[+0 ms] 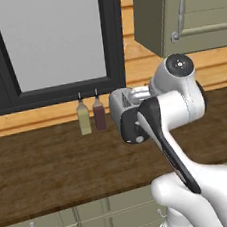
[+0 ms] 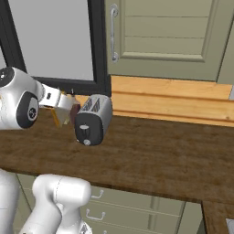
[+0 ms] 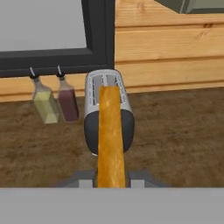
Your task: Start the toaster. Once the lever pops up, take the bread to the plate on the dining counter.
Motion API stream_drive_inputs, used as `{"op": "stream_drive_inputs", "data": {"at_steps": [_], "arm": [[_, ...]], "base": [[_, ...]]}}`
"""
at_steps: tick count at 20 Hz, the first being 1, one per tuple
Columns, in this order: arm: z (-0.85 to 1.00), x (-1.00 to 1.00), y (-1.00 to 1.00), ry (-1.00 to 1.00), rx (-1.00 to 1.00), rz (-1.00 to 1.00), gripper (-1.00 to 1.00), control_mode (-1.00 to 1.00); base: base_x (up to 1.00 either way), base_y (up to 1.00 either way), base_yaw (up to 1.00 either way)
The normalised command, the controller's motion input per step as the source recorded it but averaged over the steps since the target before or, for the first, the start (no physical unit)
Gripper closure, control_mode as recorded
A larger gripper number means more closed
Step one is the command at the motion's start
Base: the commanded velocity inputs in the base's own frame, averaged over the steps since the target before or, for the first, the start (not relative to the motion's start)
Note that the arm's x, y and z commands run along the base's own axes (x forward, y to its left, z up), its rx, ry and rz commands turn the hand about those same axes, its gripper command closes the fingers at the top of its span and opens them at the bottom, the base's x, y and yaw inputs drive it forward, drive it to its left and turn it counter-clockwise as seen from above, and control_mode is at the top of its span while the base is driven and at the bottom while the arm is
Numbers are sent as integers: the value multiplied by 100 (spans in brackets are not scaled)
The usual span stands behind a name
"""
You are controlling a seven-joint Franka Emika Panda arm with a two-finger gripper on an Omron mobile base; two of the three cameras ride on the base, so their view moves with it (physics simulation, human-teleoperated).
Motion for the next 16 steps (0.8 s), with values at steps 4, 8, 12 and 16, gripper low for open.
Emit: {"op": "stream_drive_inputs", "data": {"at_steps": [4, 8, 12, 16], "arm": [[0, 0, 0, 0, 0, 0, 100, -100], [0, 0, 0, 0, 0, 0, 100, -100], [0, 0, 0, 0, 0, 0, 100, 100], [0, 0, 0, 0, 0, 0, 100, 100]], "base": [[0, 0, 0], [0, 0, 0], [-10, 0, 0], [-58, 0, 8]]}}
